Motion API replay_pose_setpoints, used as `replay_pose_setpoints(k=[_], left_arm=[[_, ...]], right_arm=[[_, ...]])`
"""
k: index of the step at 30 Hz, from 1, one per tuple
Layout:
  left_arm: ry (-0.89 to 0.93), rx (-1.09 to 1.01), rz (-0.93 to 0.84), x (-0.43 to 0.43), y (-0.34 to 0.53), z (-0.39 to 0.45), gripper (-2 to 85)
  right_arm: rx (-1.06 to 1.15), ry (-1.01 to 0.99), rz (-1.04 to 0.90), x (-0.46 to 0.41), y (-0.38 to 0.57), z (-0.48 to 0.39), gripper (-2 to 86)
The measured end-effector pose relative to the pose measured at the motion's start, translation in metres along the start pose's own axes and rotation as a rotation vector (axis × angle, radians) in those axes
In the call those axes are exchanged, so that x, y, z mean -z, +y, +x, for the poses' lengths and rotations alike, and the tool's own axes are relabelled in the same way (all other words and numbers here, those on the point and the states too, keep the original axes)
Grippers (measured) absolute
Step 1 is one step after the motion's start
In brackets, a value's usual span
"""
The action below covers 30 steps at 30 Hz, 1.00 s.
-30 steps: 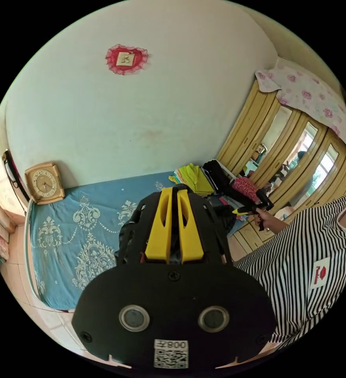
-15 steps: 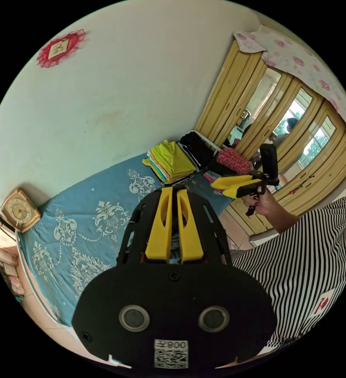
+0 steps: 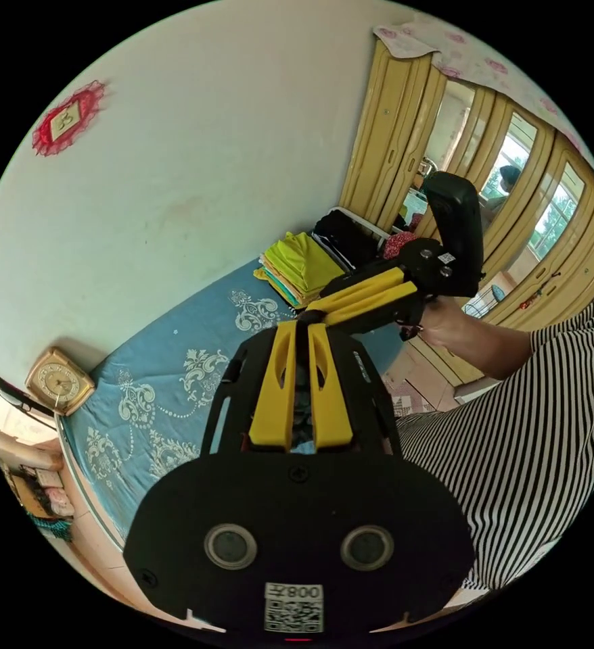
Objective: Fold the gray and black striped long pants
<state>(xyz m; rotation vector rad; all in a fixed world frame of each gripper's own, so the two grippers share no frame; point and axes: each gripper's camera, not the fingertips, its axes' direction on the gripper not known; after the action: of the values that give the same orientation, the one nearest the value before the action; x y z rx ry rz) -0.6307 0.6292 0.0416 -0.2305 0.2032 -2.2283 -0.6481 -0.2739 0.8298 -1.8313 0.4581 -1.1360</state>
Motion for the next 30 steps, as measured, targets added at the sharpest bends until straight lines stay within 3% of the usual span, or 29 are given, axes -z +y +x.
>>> replay_pose_setpoints(k=[3, 9, 11, 14, 17, 24, 30], left_arm=[[0.053, 0.058, 0.059, 0.013, 0.020, -0.017, 2.5], [0.158, 0.386, 0.183, 0.032, 0.121, -0.085, 6.3], [0.198, 0.562, 0.162, 0.015, 0.175, -0.109, 7.4], [0.381, 0.713, 0.202, -0.018, 0.232, -0.128, 8.9], [0.444, 0.815, 0.229, -0.050, 0.268, -0.139, 10.6], [0.472, 0.783, 0.217, -0.082, 0.274, -0.146, 12.0], [0.398, 0.591, 0.252, -0.057, 0.246, -0.141, 10.6]], right_arm=[[0.006, -0.030, -0.020, -0.001, -0.007, -0.002, 3.1], [-0.041, -0.100, -0.016, 0.013, -0.011, 0.010, 2.6], [-0.054, -0.143, 0.017, 0.026, -0.011, 0.015, 2.6], [-0.029, -0.157, 0.040, 0.047, -0.015, 0.013, 2.5], [-0.006, -0.174, 0.073, 0.072, -0.019, 0.011, 2.4], [0.023, -0.166, 0.161, 0.143, -0.025, 0.005, 2.2], [0.045, -0.144, 0.215, 0.200, -0.020, -0.001, 2.2]])
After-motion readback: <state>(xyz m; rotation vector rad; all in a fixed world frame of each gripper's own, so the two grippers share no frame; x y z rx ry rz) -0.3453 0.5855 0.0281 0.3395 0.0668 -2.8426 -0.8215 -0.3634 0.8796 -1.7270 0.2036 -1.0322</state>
